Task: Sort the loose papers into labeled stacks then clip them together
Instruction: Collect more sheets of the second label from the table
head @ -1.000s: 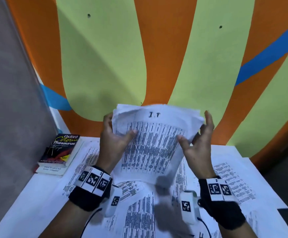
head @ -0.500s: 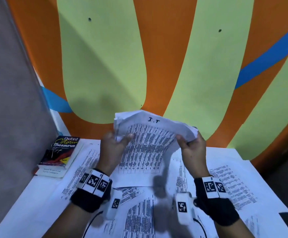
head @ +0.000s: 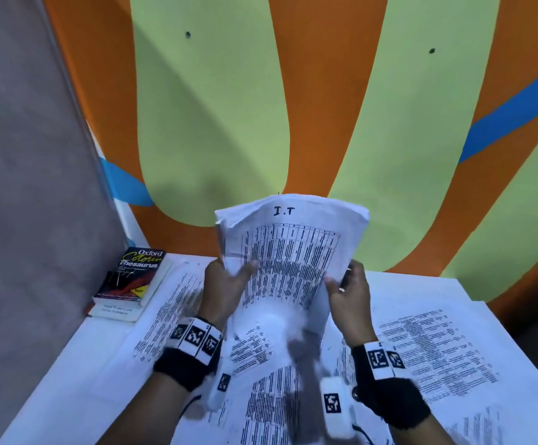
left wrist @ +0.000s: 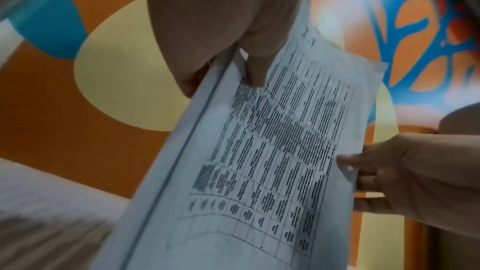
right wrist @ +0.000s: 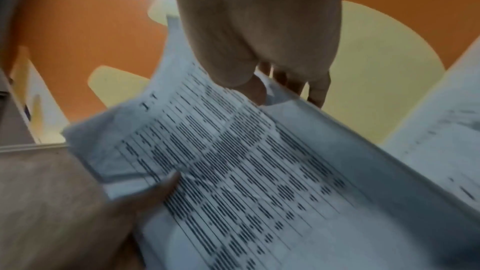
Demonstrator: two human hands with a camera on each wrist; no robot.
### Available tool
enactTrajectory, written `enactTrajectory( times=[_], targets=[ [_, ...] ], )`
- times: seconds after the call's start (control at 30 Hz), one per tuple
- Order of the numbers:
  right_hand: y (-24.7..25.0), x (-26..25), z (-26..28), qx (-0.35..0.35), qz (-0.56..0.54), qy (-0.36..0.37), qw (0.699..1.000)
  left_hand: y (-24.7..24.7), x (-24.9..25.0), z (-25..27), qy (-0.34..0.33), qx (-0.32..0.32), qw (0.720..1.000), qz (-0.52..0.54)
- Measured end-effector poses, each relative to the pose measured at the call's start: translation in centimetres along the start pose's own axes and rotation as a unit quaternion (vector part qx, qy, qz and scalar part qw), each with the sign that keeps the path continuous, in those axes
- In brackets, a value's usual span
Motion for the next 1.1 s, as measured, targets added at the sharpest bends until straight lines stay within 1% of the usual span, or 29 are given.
enactTrajectory(
  times=[0.03,0.07,0.13,0.2,0.3,0.37,0.43,0.5,0.53,0.57,0.63,0.73,0.83,0.93,1.07,1.1],
  targets=[
    [-0.6,0.8,0.0,0.009,0.014,-0.035,0.999,0.3,0.5,0.0,-0.02,0.01,1.0,-0.022],
    [-1.2,1.5,0.2,0.002,0.024,-0.071,0.997,0.8,1.3,-0.1,-0.051,0.018,0.997,-0.05],
    [-3.0,2.4,0.7,-0.05,0.065,-0.123,0.989,2.4,3.3,-0.4,-0.111,0.053,0.988,-0.096],
    [-5.5,2.6,1.6,-0.115,0.119,-0.131,0.977,4.6,5.2,-1.5,-0.151,0.112,0.975,-0.122],
    [-11.0,1.5,3.7,-0.212,0.202,-0.113,0.95,8.3,7.1,-3.1,-0.213,0.196,0.946,-0.147],
    [-15.2,1.0,4.8,-0.234,0.258,-0.111,0.931,10.5,7.6,-3.8,-0.246,0.239,0.925,-0.165],
    [-18.6,0.6,5.5,-0.234,0.307,-0.138,0.912,12.2,7.3,-4.1,-0.26,0.265,0.911,-0.18],
    [-20.7,0.7,6.0,-0.248,0.346,-0.165,0.89,13.4,6.8,-4.1,-0.26,0.275,0.908,-0.18],
    [-21.4,0.8,6.2,-0.256,0.366,-0.165,0.879,14.0,6.4,-4.1,-0.258,0.277,0.908,-0.179],
    [-21.9,0.9,6.2,-0.257,0.382,-0.161,0.873,14.5,5.9,-4.1,-0.256,0.277,0.909,-0.177],
    [-22.7,1.0,6.1,-0.252,0.394,-0.162,0.869,15.3,5.1,-4.0,-0.25,0.274,0.913,-0.171],
    [-22.9,1.0,5.3,-0.249,0.371,-0.184,0.876,15.8,4.6,-3.5,-0.243,0.268,0.916,-0.173],
    [-22.3,1.8,4.7,-0.233,0.334,-0.188,0.894,15.8,4.5,-3.7,-0.241,0.264,0.919,-0.162],
    [-21.9,2.1,4.5,-0.217,0.373,-0.158,0.888,15.6,4.3,-4.0,-0.239,0.253,0.925,-0.155],
    [-21.4,3.1,3.8,-0.246,0.355,-0.171,0.886,15.5,4.3,-3.7,-0.237,0.244,0.928,-0.152],
    [-21.1,3.4,3.5,-0.244,0.332,-0.176,0.894,15.6,4.3,-3.6,-0.237,0.242,0.928,-0.156]
  ],
)
Point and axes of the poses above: each hand's wrist, its own z-axis away from the middle knuckle, its own y-axis out of the back of the hand, x = y × z, the point moved 1 cm from there along -z, towards the middle knuckle, and after that the axes turned 2 degrees about y, right-handed, at the moved point
